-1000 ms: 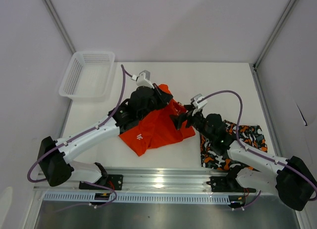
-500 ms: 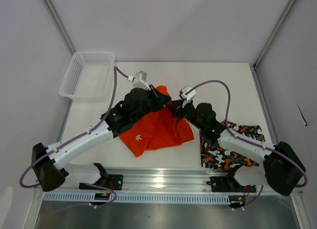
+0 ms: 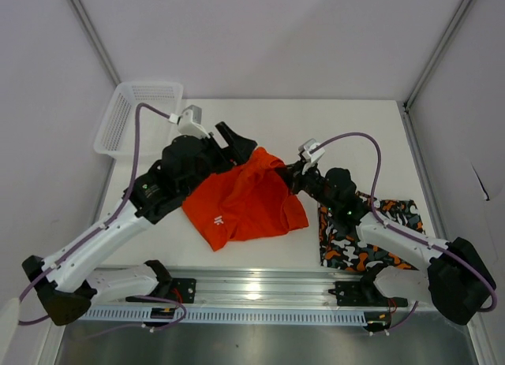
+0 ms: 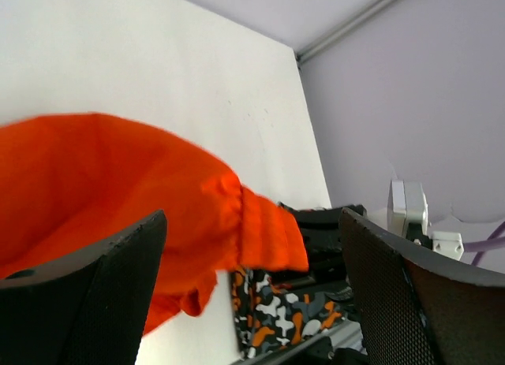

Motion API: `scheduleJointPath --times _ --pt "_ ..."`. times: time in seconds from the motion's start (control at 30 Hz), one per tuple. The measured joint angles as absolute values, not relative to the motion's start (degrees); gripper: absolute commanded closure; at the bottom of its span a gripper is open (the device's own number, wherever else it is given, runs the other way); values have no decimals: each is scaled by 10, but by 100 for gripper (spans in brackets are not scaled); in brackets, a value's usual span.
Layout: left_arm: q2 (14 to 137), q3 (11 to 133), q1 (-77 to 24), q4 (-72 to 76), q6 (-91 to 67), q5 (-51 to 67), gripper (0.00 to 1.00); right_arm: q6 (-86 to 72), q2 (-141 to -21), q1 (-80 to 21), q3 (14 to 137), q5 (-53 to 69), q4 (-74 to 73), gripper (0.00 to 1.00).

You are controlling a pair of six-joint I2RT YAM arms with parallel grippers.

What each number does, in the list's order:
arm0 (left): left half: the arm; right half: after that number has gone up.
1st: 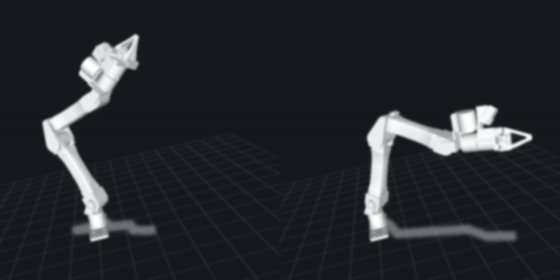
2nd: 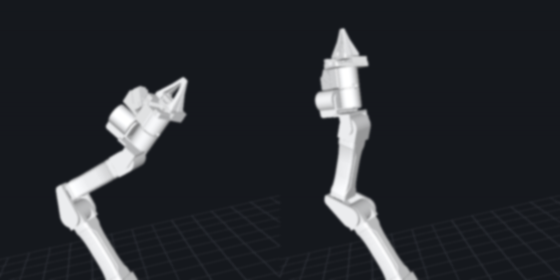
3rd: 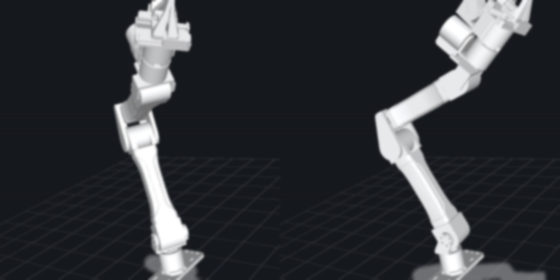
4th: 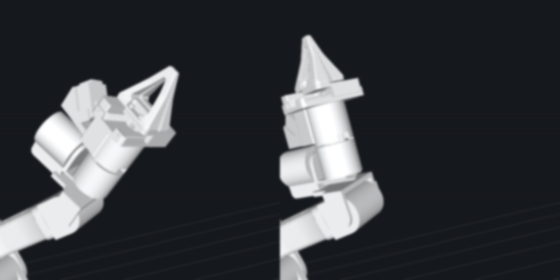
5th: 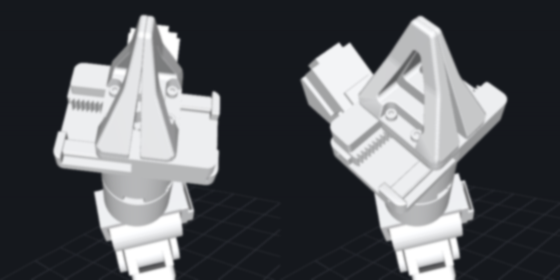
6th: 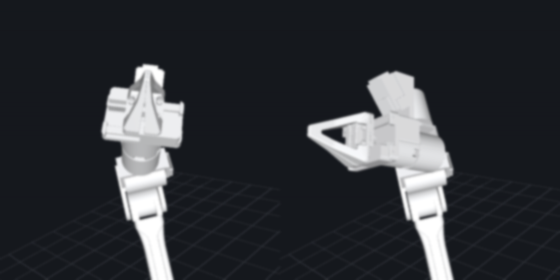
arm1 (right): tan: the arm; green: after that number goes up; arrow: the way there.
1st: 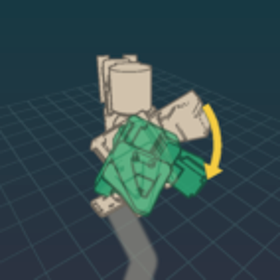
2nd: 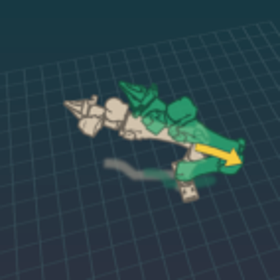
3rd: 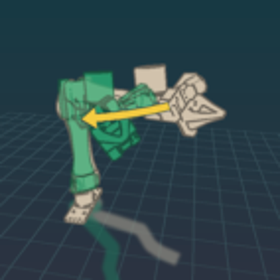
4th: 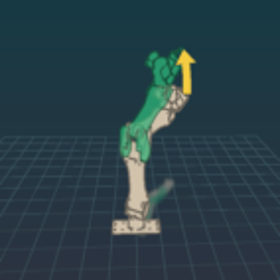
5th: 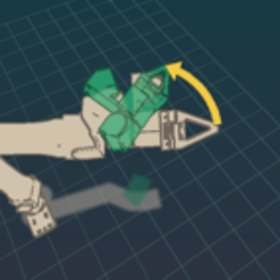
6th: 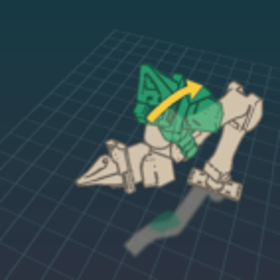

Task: Fold and stack the shorts
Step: Flatten the shorts out

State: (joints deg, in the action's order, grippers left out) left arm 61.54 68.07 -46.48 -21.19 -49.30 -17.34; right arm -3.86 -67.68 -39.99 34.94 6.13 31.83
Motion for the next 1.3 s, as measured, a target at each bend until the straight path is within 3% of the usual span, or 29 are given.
scheduleJointPath --times 0.23,0.57,0.7,1.07,1.3 --pt "557 657 -443 -252 -459 -143 8 -41 -654 -396 317 80 320 100" --pt "484 471 -443 -242 -354 -72 5 -50 -654 -384 315 85 320 100" --pt "494 419 -443 -208 -318 -58 10 -62 -654 -370 314 85 321 100" --pt "514 263 -445 -60 -244 -91 8 -121 -668 -300 290 119 360 100" --pt "521 246 -445 -10 -201 -143 9 -166 -679 -248 261 148 403 100"
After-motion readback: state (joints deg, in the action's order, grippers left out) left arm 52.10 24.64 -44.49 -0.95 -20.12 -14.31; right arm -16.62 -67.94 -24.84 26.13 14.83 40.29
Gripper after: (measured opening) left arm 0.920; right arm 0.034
